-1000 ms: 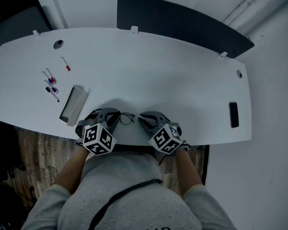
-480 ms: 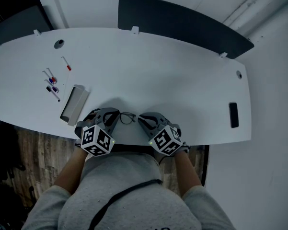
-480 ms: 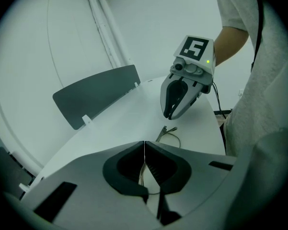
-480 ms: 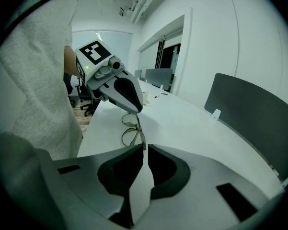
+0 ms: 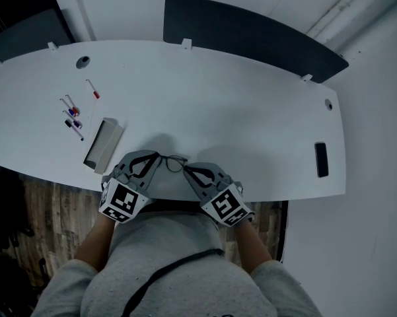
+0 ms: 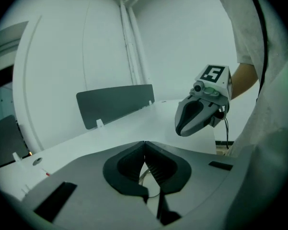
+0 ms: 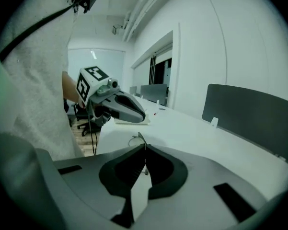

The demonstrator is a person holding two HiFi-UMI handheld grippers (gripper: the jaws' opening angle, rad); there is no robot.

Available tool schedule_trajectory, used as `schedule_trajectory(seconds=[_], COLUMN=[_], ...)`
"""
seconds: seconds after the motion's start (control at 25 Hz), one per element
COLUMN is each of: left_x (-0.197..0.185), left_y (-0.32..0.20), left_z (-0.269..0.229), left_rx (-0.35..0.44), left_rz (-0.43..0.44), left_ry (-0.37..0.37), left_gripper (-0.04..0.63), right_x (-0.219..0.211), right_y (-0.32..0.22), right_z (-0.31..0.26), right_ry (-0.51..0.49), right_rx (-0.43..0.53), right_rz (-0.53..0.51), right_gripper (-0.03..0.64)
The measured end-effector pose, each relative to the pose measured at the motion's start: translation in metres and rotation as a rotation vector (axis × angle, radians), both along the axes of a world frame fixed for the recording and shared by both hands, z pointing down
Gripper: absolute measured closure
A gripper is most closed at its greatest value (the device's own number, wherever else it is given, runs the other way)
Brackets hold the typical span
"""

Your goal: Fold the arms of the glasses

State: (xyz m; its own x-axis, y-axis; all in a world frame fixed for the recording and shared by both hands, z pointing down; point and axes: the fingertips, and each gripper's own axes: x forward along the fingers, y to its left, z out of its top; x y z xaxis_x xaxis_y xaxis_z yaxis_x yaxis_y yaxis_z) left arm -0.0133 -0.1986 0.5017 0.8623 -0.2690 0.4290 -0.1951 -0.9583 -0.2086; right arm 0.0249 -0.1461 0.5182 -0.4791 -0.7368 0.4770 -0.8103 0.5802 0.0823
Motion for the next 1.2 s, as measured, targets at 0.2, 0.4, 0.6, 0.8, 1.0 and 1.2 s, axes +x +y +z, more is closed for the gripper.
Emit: schedule_trajectory(seconds=[0.2, 0.4, 0.6, 0.8, 1.0, 1.2], left_x=[-0.016, -0.044, -0.052, -0.039, -0.034, -0.046], left_y=[0.004, 0.017, 0.064, 0.157, 0.252, 0.305], left_z=[-0.005, -0.009, -0.017, -0.039, -0.048, -0.063], left_rx=[-0.059, -0.136, -0.139, -0.131, -0.160, -0.156], left_rz=[-0.096, -0.267, -0.422, -0.545, -0.645, -0.734], left_ry=[0.077, 0.134, 0.175, 0.239, 0.317, 0.405], left_gripper=[0.580, 0.580, 0.580, 0.580, 0.580, 0.580], right_x=[-0.016, -0.033, -0.034, -0.019, -0.006, -0.005], right_y=[0.007, 0.022, 0.067, 0.144, 0.215, 0.269], right_z=[-0.006, -0.017, -0.032, -0.053, -0.065, -0.075], right_ry=[-0.158, -0.213, -0.216, -0.243, -0.239, -0.270], right_rx=[-0.014, -0.032, -0.018, 0.001, 0.016, 0.031], right_rz=[0.021, -0.078, -0.206, -0.264, -0.272, -0.264], right_gripper=[0.597, 0.597, 0.597, 0.597, 0.597, 0.597])
